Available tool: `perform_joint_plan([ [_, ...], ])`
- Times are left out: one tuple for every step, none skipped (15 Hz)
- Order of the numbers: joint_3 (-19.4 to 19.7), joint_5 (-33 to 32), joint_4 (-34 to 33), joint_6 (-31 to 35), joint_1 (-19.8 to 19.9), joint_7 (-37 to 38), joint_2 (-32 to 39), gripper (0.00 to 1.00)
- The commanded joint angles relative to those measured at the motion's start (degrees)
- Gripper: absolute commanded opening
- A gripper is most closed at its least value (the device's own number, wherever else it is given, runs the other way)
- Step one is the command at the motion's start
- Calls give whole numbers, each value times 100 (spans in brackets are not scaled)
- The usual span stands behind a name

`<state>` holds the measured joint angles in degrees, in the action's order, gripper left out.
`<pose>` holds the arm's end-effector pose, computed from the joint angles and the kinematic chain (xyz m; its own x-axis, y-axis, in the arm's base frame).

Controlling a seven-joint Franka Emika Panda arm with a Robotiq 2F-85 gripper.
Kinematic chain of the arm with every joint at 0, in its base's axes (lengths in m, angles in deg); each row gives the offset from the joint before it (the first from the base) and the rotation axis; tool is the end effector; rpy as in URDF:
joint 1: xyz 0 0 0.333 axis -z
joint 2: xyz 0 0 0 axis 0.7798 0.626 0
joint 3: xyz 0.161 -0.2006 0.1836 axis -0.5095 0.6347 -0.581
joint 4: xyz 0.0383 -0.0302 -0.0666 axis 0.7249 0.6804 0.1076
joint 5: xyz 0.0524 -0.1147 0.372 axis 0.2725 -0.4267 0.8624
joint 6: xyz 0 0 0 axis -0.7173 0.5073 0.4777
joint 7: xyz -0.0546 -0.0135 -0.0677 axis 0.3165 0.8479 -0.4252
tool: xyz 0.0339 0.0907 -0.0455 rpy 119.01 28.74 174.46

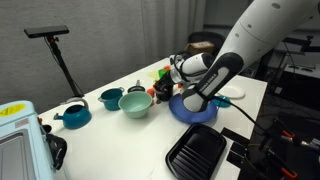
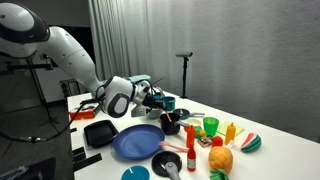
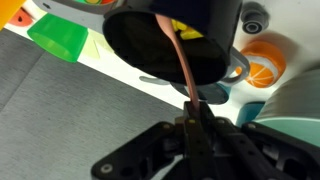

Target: Stir the contents in the black pot

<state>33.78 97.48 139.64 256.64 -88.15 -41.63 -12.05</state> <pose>0.6297 0.1236 0.2299 0.5223 0.4439 0.7281 0.2095 -0.8944 0.3951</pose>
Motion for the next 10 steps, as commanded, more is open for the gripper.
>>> perform_joint_plan([
  [89, 87, -34, 6, -5, 45, -213, 2],
  [187, 167, -104, -32, -8, 54, -208, 2],
  [298, 304, -236, -66, -58, 76, -109, 2],
  [394, 390, -277, -56, -86, 66, -81, 2],
  [450, 465, -290, -58, -86, 60, -64, 2],
  [503, 513, -232, -45, -97, 37, -60, 2],
  [498, 532, -140, -46, -93, 44, -87, 2],
  [441, 511, -24, -39, -92, 59, -128, 2],
  [349, 456, 66, -34, -82, 86, -168, 2],
  [244, 395, 133, -29, -79, 123, -200, 2],
])
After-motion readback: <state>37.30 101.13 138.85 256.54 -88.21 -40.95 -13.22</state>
